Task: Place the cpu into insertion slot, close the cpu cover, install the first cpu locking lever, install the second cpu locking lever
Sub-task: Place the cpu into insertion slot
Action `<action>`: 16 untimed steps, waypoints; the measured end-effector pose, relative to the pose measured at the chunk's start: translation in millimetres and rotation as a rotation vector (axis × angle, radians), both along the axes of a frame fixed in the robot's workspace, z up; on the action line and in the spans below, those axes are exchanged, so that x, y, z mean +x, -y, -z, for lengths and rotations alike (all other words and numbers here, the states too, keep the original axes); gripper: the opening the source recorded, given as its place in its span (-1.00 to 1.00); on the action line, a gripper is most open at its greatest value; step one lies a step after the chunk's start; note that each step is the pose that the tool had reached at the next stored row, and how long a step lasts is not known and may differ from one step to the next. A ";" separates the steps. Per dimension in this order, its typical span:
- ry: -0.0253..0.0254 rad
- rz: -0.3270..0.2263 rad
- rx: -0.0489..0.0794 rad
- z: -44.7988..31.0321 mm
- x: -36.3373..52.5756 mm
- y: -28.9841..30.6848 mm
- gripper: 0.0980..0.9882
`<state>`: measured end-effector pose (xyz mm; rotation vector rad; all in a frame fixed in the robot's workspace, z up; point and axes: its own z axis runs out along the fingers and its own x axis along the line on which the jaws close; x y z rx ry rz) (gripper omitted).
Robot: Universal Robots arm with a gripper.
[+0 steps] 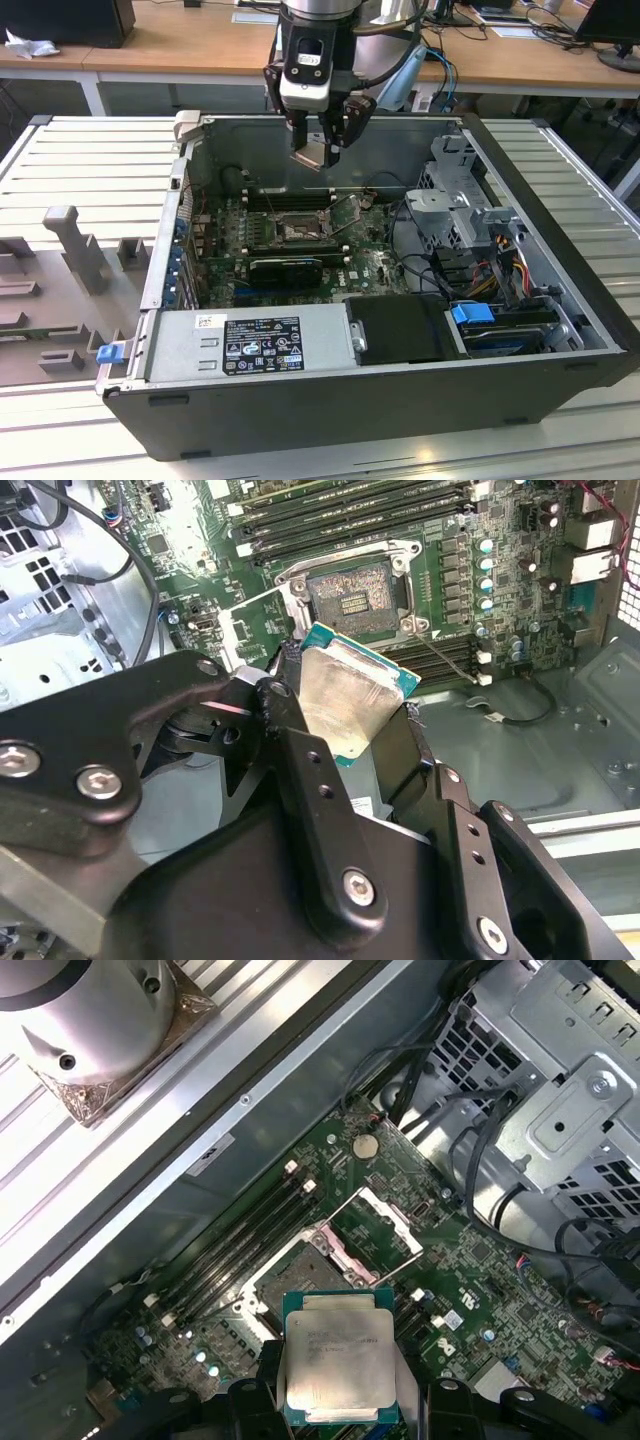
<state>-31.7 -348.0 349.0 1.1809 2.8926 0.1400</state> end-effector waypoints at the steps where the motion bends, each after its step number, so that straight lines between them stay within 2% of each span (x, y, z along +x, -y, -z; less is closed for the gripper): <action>1: 0.0000 0.003 0.000 0.0 0.0 0.0 -0.04; 16: 0.0000 0.047 0.000 0.8 0.0 0.0 -0.04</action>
